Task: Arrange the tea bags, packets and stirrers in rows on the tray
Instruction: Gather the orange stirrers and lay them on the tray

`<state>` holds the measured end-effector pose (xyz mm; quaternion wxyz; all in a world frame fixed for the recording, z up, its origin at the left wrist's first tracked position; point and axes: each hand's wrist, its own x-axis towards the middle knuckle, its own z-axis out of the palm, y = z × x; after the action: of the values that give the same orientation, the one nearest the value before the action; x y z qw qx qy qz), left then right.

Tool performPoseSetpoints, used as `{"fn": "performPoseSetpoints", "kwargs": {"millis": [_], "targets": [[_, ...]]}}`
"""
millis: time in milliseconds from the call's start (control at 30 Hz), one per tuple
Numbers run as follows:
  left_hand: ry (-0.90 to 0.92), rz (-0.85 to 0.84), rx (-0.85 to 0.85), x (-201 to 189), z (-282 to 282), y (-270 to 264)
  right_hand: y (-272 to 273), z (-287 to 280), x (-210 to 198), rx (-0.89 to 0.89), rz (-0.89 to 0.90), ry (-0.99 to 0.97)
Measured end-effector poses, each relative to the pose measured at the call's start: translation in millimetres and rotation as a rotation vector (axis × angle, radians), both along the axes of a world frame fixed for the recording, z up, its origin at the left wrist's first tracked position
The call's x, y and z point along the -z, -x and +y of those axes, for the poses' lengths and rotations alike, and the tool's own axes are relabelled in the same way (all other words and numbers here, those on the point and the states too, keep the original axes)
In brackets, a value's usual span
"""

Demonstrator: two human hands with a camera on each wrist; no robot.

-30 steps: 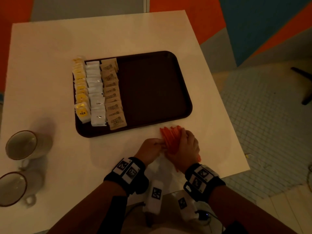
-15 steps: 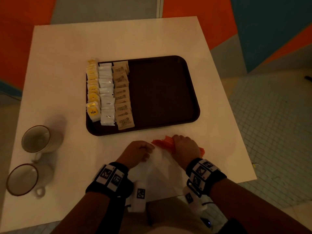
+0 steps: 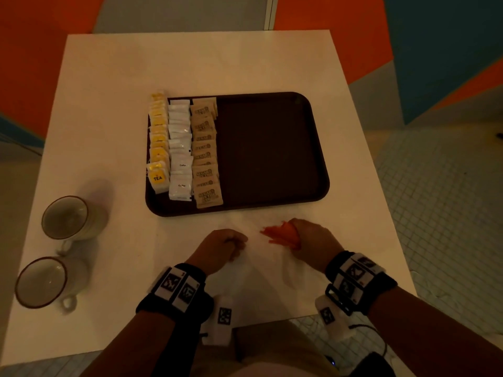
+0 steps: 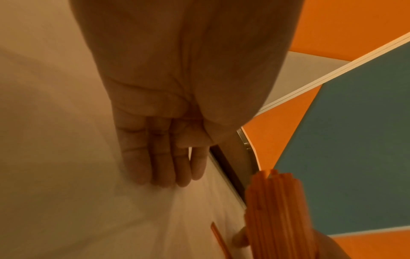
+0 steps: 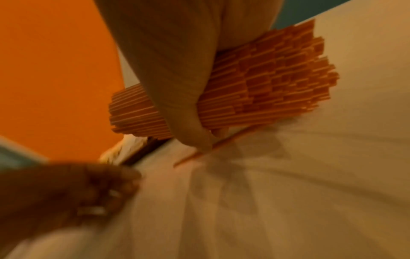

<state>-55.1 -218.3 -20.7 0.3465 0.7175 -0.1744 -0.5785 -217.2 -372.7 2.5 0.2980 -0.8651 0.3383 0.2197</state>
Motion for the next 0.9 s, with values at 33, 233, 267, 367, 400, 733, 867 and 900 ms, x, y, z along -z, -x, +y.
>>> {"fn": "performPoseSetpoints", "kwargs": {"millis": [33,233,267,367,400,733,867,900], "targets": [[-0.007,-0.012,0.016,-0.4,-0.6,0.2,-0.6,3.7,1.8,-0.062,0.011,0.019],[-0.001,0.032,-0.055,-8.7,-5.5,-0.9,-12.1,6.3,5.4,-0.358,0.052,0.14],[-0.001,0.027,-0.063,-10.1,-7.0,-2.3,-14.6,5.5,6.4,-0.419,0.053,0.172],[0.016,0.017,-0.07,-12.0,-8.4,-3.1,-16.9,5.8,6.7,-0.494,0.028,0.193],[0.022,0.018,-0.092,-13.0,-7.6,-3.4,-17.6,5.5,5.7,-0.474,0.017,0.163],[0.123,-0.355,0.121,-24.1,5.5,-13.2,-15.4,-12.3,-4.9,-0.011,-0.025,-0.008],[0.174,-0.516,0.357,-39.0,13.6,-10.2,-4.1,-1.9,2.1,-0.033,-0.007,-0.048],[0.187,-0.509,0.36,-40.0,16.5,-9.2,-3.2,0.8,3.3,-0.05,-0.005,-0.043]]}}
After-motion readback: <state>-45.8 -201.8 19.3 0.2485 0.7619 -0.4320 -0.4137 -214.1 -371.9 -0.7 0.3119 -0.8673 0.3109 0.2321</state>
